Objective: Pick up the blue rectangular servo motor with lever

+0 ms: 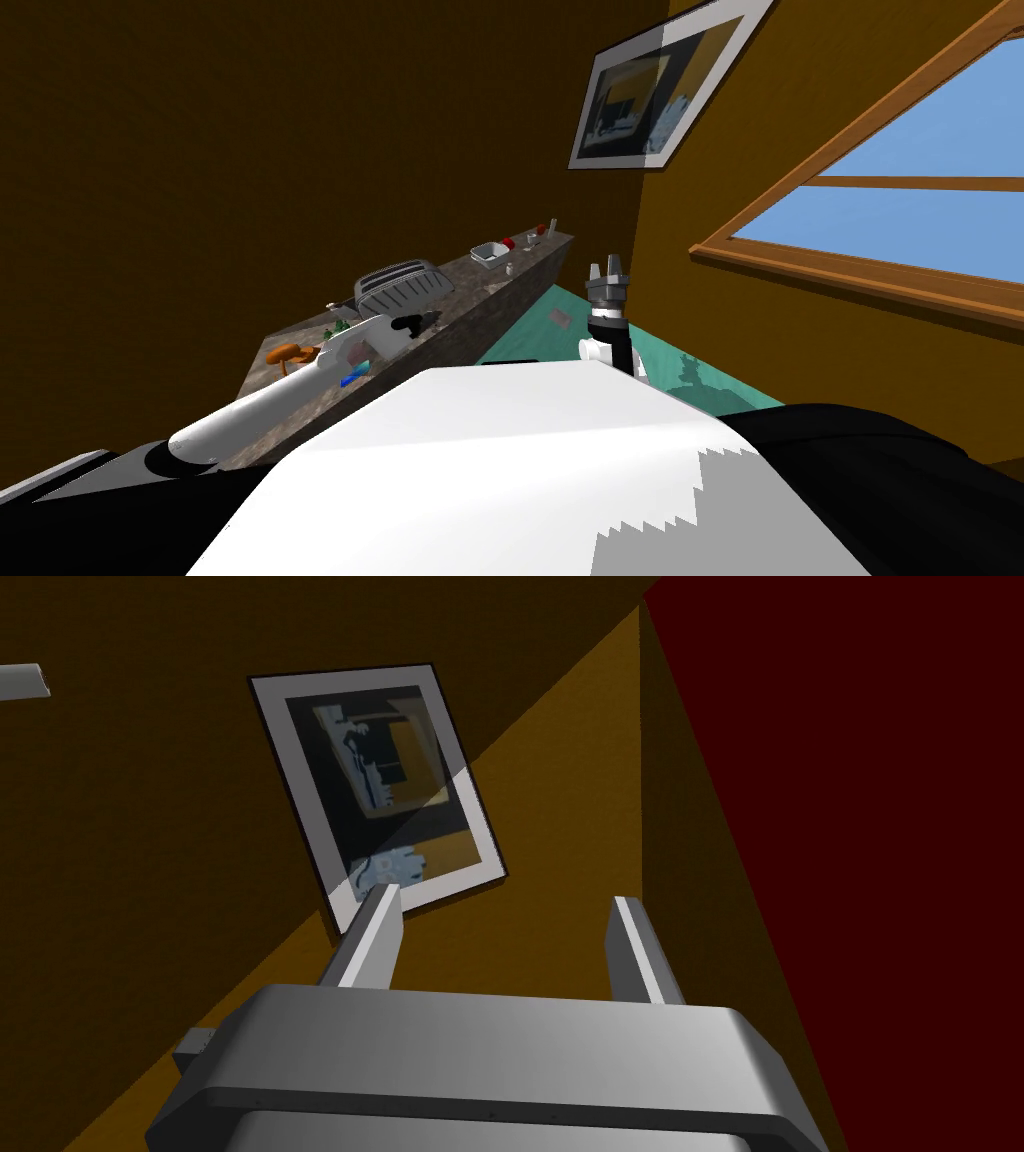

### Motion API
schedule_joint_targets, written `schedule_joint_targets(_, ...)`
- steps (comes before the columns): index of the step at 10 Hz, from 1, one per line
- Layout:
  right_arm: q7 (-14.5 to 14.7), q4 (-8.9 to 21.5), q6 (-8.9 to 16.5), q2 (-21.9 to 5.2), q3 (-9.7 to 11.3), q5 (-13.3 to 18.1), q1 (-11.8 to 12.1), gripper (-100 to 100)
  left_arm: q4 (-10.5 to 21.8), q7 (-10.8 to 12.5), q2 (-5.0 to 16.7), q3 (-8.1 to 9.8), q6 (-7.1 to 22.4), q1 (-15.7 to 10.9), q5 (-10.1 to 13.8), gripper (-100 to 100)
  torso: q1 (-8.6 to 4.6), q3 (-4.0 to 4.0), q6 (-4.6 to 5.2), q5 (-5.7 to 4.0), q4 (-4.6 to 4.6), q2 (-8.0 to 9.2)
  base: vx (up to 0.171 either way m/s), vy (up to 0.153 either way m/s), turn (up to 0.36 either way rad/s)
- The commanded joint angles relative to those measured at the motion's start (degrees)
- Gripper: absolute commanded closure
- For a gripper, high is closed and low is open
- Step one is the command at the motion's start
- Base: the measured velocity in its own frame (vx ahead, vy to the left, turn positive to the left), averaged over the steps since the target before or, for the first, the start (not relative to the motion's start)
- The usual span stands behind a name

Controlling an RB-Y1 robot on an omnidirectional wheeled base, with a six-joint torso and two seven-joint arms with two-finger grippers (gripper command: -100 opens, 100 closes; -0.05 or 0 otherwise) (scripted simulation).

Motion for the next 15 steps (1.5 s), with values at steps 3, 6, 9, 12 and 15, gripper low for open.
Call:
schedule_joint_targets(3,0.0,0.0,0.0,0.0,0.0,0.0,0.0,0,0.9,-0.3,2.9,-2.09,4.1,-1.5,1.9,-100,-0.04,0.04,-0.01,-0.01,0.01,0.06,0.027,0.008,-0.091)
schedule_joint_targets(6,0.0,0.0,0.0,0.0,0.0,0.0,0.0,0,2.4,-0.6,1.5,-1.84,3.0,-1.6,1.2,-100,-0.07,0.08,-0.02,-0.01,0.03,0.14,0.003,0.003,-0.035)
schedule_joint_targets(9,0.0,0.0,0.0,0.0,0.0,0.0,0.0,0,6.1,-1.4,-0.3,-1.85,1.5,-2.1,0.7,-100,-0.04,0.12,-0.02,0.0,0.05,0.21,-0.013,0.01,-0.083)
schedule_joint_targets(12,0.0,0.0,0.0,0.0,0.0,0.0,0.0,0,5.4,-1.3,0.0,-1.83,1.8,-1.9,0.8,100,-0.07,0.11,-0.03,-0.01,0.05,0.19,-0.002,0.002,-0.005)
schedule_joint_targets(15,0.0,0.0,0.0,0.0,0.0,0.0,0.0,0,5.4,-1.2,0.0,-1.81,1.8,-2.0,0.8,100,-0.08,0.08,-0.02,-0.01,0.02,0.15,0.0,0.0,0.0)
